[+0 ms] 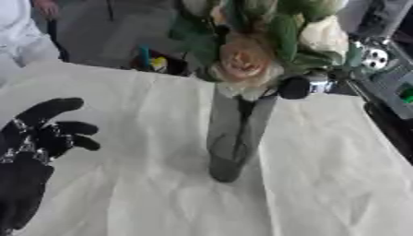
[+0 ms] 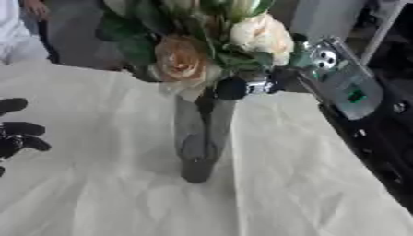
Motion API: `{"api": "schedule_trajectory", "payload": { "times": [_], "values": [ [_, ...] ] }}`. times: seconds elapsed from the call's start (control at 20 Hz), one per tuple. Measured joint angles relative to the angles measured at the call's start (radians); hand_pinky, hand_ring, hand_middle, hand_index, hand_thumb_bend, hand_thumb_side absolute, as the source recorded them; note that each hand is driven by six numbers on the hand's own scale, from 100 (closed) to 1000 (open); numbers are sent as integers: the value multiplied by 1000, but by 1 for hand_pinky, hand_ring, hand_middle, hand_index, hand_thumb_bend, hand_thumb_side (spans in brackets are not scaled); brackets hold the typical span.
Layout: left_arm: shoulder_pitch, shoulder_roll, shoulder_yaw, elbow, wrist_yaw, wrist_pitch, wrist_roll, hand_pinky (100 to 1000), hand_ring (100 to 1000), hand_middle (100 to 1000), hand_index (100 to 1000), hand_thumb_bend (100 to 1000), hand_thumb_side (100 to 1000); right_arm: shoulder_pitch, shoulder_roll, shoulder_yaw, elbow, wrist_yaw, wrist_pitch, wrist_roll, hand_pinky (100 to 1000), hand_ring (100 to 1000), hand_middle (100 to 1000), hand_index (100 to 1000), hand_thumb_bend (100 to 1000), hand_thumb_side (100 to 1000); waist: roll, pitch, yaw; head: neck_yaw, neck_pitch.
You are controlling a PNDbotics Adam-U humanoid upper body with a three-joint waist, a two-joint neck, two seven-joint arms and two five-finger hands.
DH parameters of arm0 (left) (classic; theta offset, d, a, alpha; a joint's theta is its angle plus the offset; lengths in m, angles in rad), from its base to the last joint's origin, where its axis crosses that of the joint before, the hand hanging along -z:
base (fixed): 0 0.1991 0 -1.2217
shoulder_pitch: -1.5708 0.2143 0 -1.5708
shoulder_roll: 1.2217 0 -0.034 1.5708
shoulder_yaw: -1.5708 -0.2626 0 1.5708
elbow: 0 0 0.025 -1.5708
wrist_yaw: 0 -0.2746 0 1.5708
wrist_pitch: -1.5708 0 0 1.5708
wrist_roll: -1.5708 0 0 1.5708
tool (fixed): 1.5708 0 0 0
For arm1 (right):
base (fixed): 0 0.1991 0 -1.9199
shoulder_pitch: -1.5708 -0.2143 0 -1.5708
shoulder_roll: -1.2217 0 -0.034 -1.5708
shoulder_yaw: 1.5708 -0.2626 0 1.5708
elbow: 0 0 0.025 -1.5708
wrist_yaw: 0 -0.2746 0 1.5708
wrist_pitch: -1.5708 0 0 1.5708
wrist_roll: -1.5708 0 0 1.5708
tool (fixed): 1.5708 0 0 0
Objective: Arrange flowers into the vase.
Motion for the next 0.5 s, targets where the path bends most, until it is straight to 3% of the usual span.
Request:
{"api": "schedule_trajectory", "payload": {
  "times": [0.5],
  "values": [
    [0, 0, 0, 0, -2, 4, 0, 644, 729, 829, 887, 162, 1000, -4, -7, -1, -13, -88, 4, 4, 1000, 936, 995, 1000, 557, 921, -6, 0, -1, -1, -1]
  ]
}}
